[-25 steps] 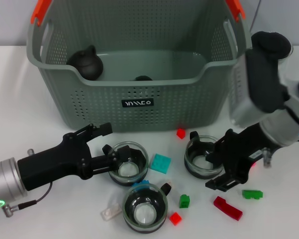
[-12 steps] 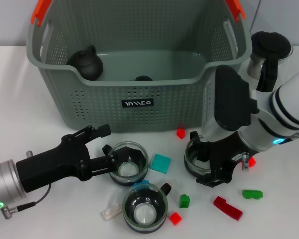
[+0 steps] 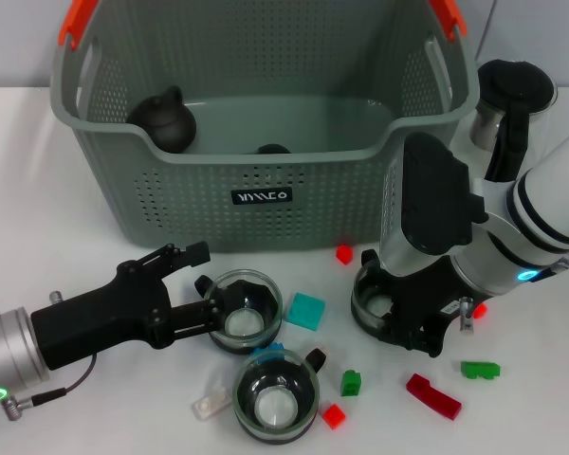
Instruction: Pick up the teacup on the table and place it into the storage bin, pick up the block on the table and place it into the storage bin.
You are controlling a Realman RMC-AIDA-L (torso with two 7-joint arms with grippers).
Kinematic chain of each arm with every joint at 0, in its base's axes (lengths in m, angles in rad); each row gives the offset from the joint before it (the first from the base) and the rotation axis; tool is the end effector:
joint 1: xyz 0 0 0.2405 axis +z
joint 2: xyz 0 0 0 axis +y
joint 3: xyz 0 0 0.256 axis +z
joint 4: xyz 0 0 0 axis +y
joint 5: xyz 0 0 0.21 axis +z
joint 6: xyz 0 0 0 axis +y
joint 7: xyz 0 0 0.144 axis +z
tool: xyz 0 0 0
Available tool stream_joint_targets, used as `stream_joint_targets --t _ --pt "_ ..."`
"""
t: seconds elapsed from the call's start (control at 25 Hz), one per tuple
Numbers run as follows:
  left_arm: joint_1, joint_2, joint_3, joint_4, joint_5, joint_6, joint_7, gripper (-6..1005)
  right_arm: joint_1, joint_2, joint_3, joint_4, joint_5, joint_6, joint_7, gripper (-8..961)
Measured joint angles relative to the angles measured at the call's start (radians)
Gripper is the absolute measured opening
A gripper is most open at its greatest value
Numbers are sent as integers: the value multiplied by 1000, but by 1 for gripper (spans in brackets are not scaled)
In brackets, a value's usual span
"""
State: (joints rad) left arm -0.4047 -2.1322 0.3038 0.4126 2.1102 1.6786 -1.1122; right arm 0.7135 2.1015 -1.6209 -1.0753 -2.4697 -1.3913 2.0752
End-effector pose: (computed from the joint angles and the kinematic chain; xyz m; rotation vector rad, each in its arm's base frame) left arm -0.3004 0.2596 -0.0289 -2.4952 -0.7840 -1.0280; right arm 0.1688 0.3445 -0.0778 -2.9915 0.1556 -0.6616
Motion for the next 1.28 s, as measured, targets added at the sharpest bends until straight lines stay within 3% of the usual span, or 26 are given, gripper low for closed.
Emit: stream_joint_targets --t 0.16,0.4,0.52,0.72,0.96,1.16,1.28 --pt "3 0 0 2 1 0 0 850 0 0 0 -2 0 -9 0 162" --pt "10 0 0 4 1 0 2 849 -3 -1 17 -18 3 -37 0 60" --pt "12 0 0 5 1 5 2 848 -12 -2 60 -67 7 -86 -1 61" --pt "19 0 0 6 1 9 2 847 -15 -3 226 -202 55 -279 -6 62" --pt "21 -3 1 6 0 11 2 846 40 -8 488 -343 291 -486 20 63" --pt "16 -3 4 5 -4 12 2 845 144 -19 686 -321 469 -516 49 64" --pt "12 -2 5 5 -6 15 2 844 210 -42 769 -237 523 -459 47 64"
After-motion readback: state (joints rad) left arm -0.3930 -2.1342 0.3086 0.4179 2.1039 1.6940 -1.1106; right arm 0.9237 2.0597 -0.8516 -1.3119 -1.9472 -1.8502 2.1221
